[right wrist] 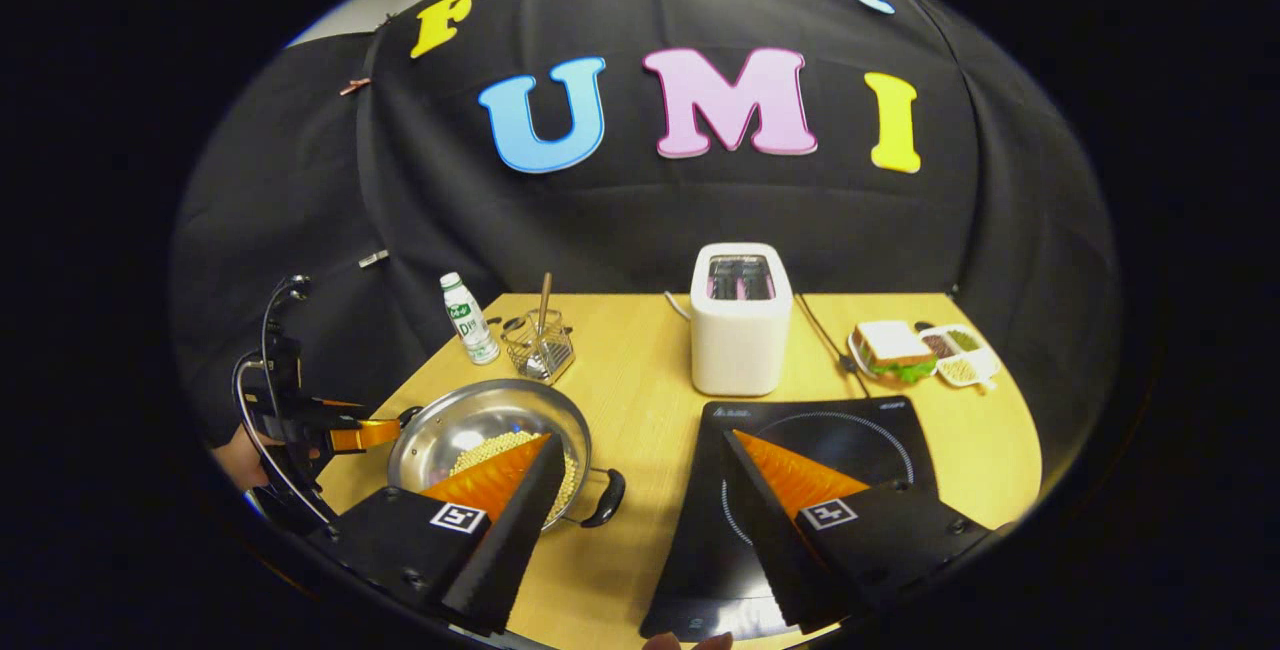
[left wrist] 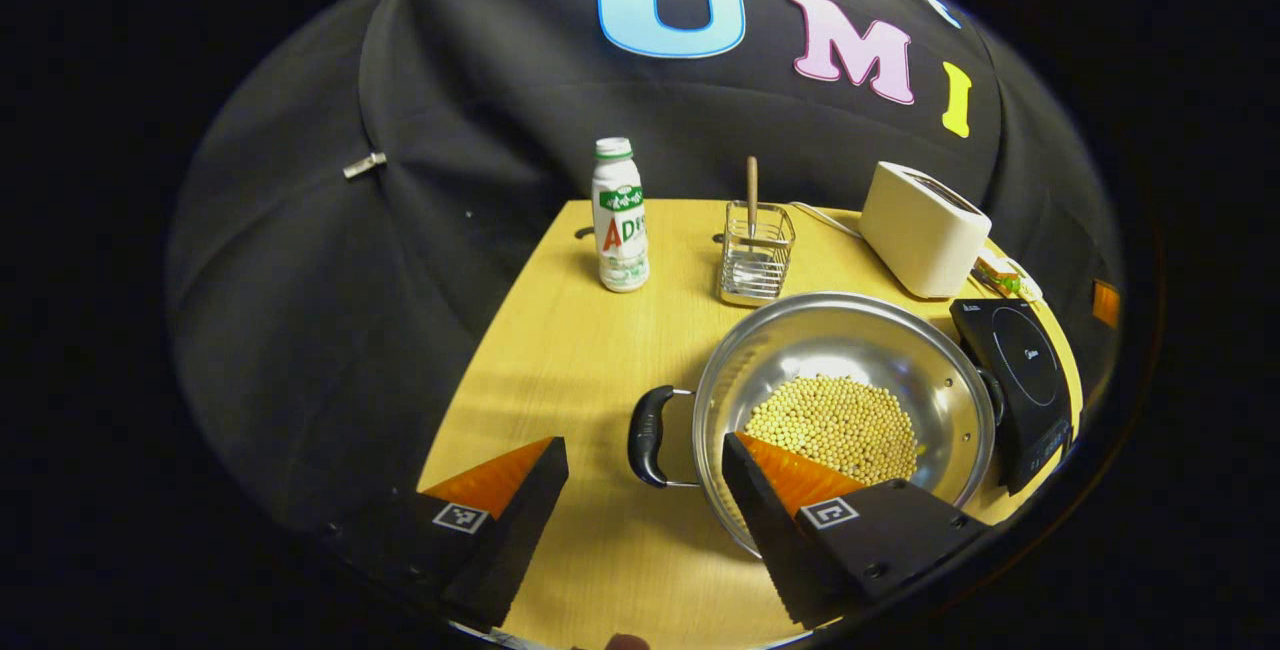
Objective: First push the handle of the pot to place it horizontally, then grasp the pot with both hands and set it on the induction cooktop.
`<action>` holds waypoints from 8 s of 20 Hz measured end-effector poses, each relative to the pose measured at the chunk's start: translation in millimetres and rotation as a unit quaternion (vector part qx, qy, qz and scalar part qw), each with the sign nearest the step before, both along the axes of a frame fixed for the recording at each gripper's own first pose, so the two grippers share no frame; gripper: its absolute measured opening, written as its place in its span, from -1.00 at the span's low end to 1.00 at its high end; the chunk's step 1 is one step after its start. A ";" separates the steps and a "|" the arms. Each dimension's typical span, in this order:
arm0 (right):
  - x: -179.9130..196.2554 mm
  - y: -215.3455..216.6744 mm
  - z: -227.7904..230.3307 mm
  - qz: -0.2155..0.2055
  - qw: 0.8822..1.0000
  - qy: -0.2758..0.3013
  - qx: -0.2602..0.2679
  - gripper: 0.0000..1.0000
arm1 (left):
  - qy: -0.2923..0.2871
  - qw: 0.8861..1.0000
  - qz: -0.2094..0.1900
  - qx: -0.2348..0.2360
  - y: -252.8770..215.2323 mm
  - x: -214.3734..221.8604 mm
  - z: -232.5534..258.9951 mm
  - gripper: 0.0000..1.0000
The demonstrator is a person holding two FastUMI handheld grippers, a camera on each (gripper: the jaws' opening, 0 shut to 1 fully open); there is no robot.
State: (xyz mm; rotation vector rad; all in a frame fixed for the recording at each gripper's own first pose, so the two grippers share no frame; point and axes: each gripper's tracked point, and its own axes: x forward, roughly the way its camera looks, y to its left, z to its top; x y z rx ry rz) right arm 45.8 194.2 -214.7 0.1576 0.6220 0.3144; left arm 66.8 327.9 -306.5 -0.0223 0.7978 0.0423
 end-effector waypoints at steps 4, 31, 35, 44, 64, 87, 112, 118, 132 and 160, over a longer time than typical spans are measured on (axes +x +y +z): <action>4.9 22.9 -45.5 0.009 0.998 0.053 -0.013 0.98 | 0.014 1.000 -0.007 -0.025 -7.4 15.3 -18.7 0.96; 6.4 61.8 -154.2 -0.012 0.976 0.204 -0.077 0.09 | 0.062 0.996 -0.002 -0.065 -22.2 23.6 -55.0 0.16; 3.2 45.1 -135.8 -0.005 0.977 0.202 -0.064 0.09 | 0.056 0.997 -0.002 -0.056 -38.1 14.9 -28.9 0.15; 3.5 -32.7 -77.8 -0.009 0.977 0.207 -0.054 0.09 | 0.051 0.997 -0.021 -0.049 -112.6 7.2 35.4 0.15; 45.4 -248.6 -70.9 -0.038 0.976 0.208 -0.059 0.09 | 0.046 0.996 -0.063 -0.051 -322.4 52.3 57.2 0.15; 70.6 -298.6 -132.4 -0.054 0.971 0.222 -0.066 0.09 | 0.064 0.993 -0.082 -0.055 -361.1 71.8 29.5 0.15; 65.0 -297.6 -120.9 -0.069 0.976 0.197 -0.065 0.99 | 0.052 0.995 -0.079 -0.023 -352.4 75.8 32.1 0.94; 67.5 -299.5 -80.2 -0.092 0.985 0.136 -0.060 0.98 | 0.020 0.996 -0.085 -0.027 -354.9 78.4 44.6 0.94; 51.7 -298.5 87.7 -0.150 0.981 -0.094 -0.076 0.97 | -0.176 0.978 -0.110 -0.022 -350.2 116.1 116.7 0.93; -6.0 -202.7 234.2 -0.144 0.951 -0.266 -0.067 0.96 | -0.348 0.936 -0.060 -0.009 -311.3 106.5 206.4 0.92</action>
